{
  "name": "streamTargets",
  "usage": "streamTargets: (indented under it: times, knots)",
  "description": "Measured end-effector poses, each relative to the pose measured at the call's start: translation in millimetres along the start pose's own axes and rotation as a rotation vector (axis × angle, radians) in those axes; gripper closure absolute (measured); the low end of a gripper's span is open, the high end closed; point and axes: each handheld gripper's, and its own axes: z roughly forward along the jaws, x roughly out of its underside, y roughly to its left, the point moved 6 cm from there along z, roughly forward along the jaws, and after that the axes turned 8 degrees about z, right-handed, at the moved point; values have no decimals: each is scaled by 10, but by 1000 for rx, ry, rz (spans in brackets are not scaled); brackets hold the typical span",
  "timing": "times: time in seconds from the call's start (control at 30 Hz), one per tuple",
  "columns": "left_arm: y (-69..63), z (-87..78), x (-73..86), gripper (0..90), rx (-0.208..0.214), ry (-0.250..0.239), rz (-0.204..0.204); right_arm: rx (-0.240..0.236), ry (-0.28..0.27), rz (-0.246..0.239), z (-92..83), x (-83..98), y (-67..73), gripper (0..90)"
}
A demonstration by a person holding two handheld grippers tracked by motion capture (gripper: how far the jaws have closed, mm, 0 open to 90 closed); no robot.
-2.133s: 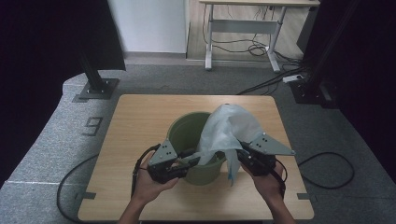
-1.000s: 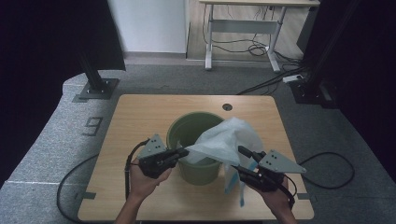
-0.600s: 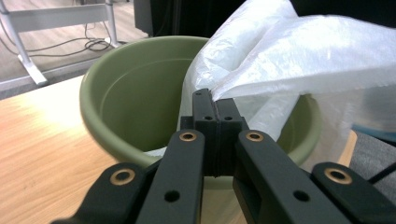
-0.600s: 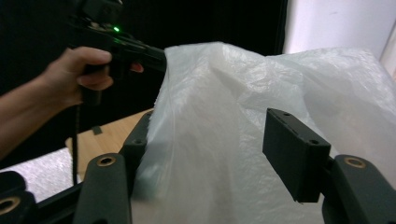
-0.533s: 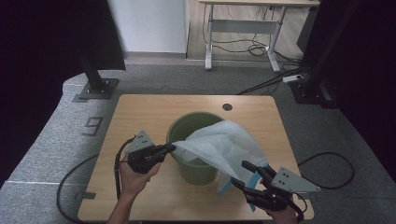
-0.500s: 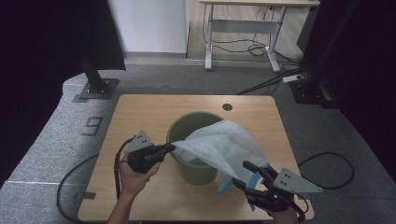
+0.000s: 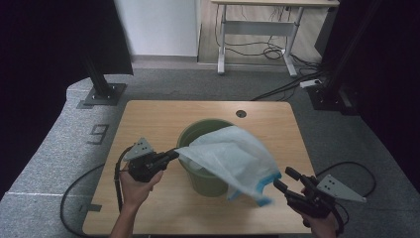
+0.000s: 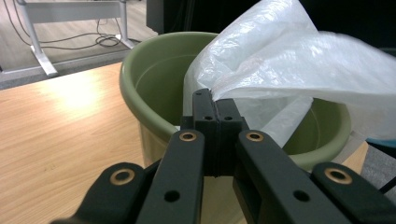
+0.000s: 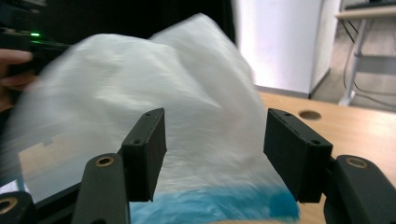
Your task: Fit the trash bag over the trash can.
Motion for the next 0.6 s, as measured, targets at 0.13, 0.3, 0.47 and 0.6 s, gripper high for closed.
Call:
streamTargets:
  times: [0.13,0.3,0.47,0.6]
  knots:
    - [27,-14,8,899,-2,-5,-8,27,18,24,50,93,-148,379]
    - [59,-30,18,899,-5,-9,-16,96,37,7,171,230,-242,373]
    - [79,-41,20,898,-2,-16,-23,159,29,24,240,298,-447,371]
    - [71,-17,26,898,4,-15,-15,82,23,89,277,357,-495,382]
